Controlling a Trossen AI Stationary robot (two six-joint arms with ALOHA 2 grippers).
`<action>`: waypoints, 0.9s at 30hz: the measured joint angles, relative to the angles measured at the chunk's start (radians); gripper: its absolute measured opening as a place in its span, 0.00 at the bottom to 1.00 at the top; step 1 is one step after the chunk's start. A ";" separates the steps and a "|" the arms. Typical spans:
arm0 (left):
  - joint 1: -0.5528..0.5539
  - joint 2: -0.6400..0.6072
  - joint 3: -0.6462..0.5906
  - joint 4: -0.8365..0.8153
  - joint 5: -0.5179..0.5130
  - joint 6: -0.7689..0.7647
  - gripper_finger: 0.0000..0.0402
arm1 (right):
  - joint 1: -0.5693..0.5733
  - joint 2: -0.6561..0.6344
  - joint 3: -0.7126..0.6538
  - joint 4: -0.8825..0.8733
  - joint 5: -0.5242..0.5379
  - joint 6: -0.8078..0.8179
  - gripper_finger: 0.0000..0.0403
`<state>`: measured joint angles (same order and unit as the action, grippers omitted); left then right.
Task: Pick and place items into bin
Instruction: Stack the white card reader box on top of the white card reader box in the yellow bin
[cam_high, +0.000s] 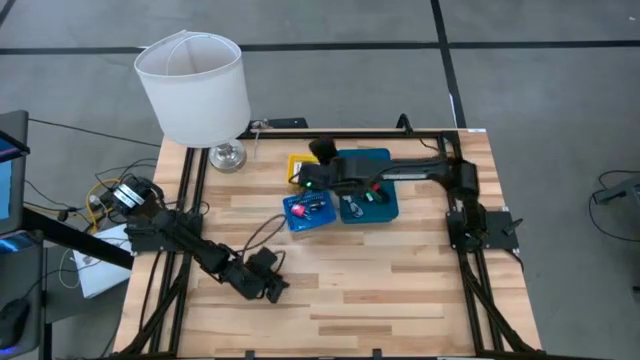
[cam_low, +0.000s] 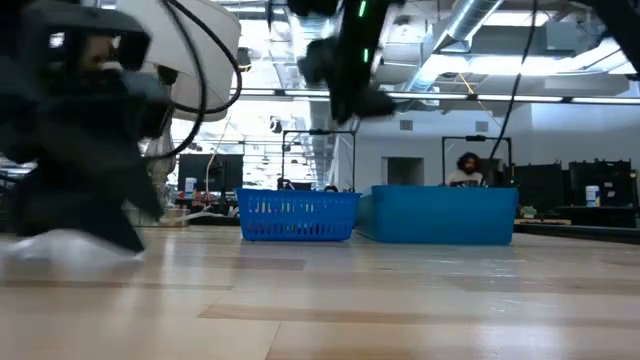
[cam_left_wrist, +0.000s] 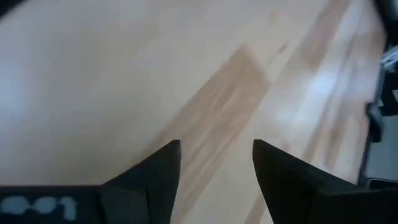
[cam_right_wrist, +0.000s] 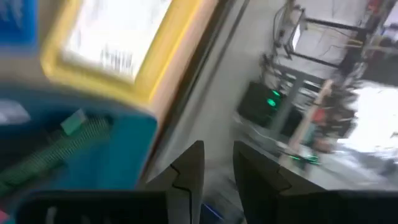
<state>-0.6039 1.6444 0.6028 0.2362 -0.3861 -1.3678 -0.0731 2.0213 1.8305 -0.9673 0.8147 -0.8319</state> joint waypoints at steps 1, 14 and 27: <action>0.005 -0.036 0.001 -0.028 -0.006 0.037 0.47 | 0.005 -0.028 0.020 -0.015 -0.038 0.057 0.19; -0.018 -0.593 0.006 -0.115 -0.547 0.778 0.47 | 0.062 -0.464 0.056 0.000 -0.700 0.850 0.19; -0.261 -1.054 0.008 -0.227 -0.920 1.361 0.47 | 0.390 -0.528 0.030 0.112 -0.806 0.954 0.19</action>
<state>-0.8650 0.5901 0.6106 0.0088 -1.3063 -0.0063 0.3173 1.4933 1.8604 -0.8555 0.0083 0.1225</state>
